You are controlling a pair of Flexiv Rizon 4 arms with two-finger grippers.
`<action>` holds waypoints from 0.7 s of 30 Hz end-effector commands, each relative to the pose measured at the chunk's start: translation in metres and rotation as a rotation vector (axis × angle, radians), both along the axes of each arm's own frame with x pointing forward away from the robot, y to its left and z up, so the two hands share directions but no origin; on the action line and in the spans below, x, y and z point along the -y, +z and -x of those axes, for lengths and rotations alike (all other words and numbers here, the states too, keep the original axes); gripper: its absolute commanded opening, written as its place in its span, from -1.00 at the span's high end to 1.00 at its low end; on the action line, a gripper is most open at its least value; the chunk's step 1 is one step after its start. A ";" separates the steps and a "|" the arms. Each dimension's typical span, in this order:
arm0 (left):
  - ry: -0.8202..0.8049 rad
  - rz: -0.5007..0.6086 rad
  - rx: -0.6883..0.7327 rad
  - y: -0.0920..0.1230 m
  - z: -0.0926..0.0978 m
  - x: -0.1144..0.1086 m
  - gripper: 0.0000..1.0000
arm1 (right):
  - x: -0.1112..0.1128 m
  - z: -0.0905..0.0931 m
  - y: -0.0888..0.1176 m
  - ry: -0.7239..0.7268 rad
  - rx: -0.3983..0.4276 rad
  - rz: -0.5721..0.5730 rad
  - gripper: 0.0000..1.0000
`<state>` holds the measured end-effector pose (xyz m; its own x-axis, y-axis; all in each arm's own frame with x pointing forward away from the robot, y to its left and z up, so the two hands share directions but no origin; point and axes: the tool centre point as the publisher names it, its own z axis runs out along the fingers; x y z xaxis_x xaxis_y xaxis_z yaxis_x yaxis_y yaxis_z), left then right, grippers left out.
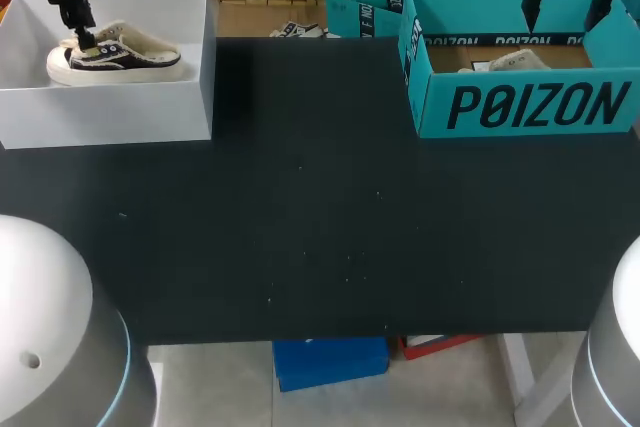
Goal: Take the shoe out of the shoebox, open the shoe tongue, remove and reinsert the insole, then place the shoe into the shoebox
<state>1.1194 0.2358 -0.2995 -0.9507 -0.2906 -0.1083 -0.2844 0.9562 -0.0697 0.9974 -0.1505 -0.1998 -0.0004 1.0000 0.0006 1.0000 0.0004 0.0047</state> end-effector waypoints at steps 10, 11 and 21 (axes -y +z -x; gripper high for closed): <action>-0.077 -0.025 -0.048 -0.030 -0.038 -0.006 0.02 | 0.000 -0.001 0.000 0.000 -0.001 0.000 -1.00; -0.081 -0.023 -0.054 -0.031 -0.038 -0.006 0.02 | 0.000 -0.001 0.000 0.000 -0.001 0.000 -1.00; -0.142 -0.039 -0.074 -0.048 -0.041 0.000 -0.10 | 0.000 -0.001 0.000 0.000 -0.001 0.000 -1.00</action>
<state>1.1547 0.2361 -0.3434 -0.9866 -0.1531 -0.0563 -0.1524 0.9882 -0.0168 0.9974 -0.1505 -0.1998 -0.0004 1.0000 0.0006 1.0000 0.0004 0.0047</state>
